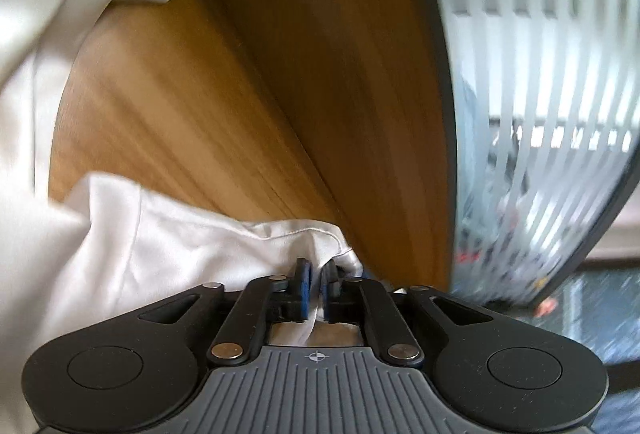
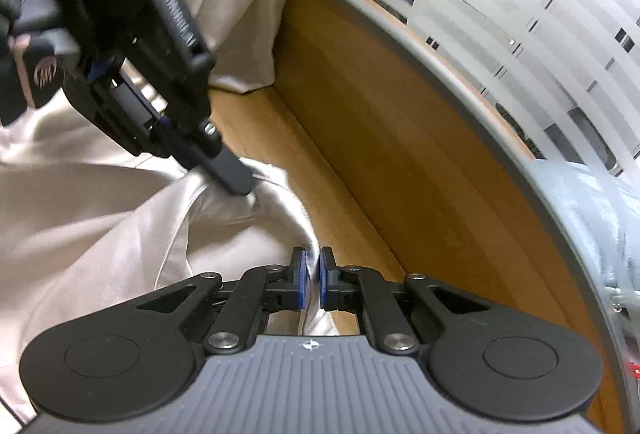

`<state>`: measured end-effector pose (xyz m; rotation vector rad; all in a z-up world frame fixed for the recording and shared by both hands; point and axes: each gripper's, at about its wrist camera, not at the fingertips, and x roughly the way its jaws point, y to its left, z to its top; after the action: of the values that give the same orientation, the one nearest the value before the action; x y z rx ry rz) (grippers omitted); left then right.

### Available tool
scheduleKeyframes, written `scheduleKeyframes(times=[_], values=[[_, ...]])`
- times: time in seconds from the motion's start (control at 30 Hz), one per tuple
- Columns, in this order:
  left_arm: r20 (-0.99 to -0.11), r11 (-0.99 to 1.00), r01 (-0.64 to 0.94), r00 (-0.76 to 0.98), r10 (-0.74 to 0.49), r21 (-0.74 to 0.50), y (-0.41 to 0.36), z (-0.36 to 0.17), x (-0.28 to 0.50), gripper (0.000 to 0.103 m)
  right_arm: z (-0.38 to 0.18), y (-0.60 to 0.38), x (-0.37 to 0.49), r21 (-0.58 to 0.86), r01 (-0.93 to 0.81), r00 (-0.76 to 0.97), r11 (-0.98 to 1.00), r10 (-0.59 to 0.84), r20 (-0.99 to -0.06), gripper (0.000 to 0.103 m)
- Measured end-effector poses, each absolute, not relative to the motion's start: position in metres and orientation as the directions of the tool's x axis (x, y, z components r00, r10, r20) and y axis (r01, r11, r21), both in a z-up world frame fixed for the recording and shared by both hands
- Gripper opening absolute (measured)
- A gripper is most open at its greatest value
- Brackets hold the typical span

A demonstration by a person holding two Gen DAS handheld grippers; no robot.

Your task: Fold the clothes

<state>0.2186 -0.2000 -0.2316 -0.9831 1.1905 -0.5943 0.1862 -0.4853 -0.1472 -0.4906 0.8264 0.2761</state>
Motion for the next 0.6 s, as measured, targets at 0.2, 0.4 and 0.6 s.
scheduleKeyframes(times=[0.2,0.4,0.6], values=[[-0.568,0.606,0.061,0.286,-0.772,-0.793,-0.216,-0.203,0.226,0.01,-0.134,-0.505,0.209,-0.182,-0.442,0.584,0.878,0.128,-0.801,0.007],[-0.566,0.605,0.068,0.284,-0.774,-0.793,-0.211,-0.207,0.223,0.004,-0.135,-0.519,0.223,-0.08,-0.381,0.551,0.921,0.156,-0.82,0.011],[-0.506,0.524,-0.018,0.287,-0.813,-0.852,-0.208,-0.219,0.222,0.004,-0.128,-0.53,0.213,0.09,-0.293,0.554,0.952,0.246,-0.796,0.023]])
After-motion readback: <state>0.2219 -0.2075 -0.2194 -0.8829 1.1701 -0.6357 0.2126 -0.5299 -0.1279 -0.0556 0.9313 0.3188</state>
